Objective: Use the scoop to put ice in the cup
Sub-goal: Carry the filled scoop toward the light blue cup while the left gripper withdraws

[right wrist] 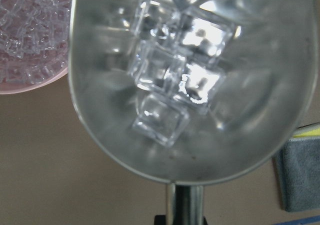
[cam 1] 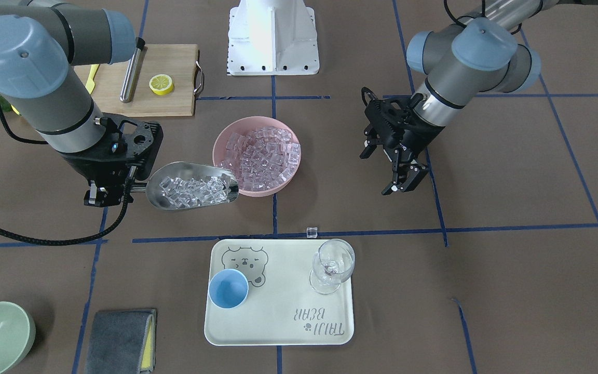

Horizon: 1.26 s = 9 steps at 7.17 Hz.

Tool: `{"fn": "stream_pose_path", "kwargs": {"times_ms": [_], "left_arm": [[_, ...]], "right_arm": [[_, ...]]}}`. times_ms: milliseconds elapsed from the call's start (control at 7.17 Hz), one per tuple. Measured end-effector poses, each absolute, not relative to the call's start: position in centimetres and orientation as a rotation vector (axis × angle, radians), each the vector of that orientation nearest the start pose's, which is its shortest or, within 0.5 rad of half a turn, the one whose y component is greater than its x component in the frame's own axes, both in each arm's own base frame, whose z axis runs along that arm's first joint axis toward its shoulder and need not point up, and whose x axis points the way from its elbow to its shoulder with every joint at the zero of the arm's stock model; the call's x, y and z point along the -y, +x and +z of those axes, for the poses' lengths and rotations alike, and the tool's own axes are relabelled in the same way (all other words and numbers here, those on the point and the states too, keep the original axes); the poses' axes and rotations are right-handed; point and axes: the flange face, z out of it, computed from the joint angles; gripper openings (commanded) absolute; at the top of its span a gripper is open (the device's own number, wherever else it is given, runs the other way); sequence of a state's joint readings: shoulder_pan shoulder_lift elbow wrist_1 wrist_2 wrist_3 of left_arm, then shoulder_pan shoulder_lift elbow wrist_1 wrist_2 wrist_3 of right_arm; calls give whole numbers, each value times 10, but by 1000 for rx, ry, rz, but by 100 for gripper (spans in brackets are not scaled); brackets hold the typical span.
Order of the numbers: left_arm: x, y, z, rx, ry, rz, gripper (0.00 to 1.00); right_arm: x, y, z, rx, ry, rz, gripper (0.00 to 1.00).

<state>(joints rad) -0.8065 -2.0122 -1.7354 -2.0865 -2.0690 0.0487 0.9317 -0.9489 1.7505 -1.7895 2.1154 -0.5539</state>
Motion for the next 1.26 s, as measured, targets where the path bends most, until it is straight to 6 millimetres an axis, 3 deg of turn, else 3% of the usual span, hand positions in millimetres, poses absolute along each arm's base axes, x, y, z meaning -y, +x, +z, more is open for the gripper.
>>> {"fn": "stream_pose_path", "kwargs": {"times_ms": [558,837,977,1256], "left_arm": [[528,334,318,-871,742,961,100],[545,316,333,-839,681,923,100],[556,296,346,-813,666,886,100],[580,247,395,-761,591,780,100]], "right_arm": [[575,-306,245,586,544,-1255,0],[581,-282,249,584,473,-1182,0],[586,-270,251,596,452,-1123,0],[594,-257,256,628,410,-1010,0]]}}
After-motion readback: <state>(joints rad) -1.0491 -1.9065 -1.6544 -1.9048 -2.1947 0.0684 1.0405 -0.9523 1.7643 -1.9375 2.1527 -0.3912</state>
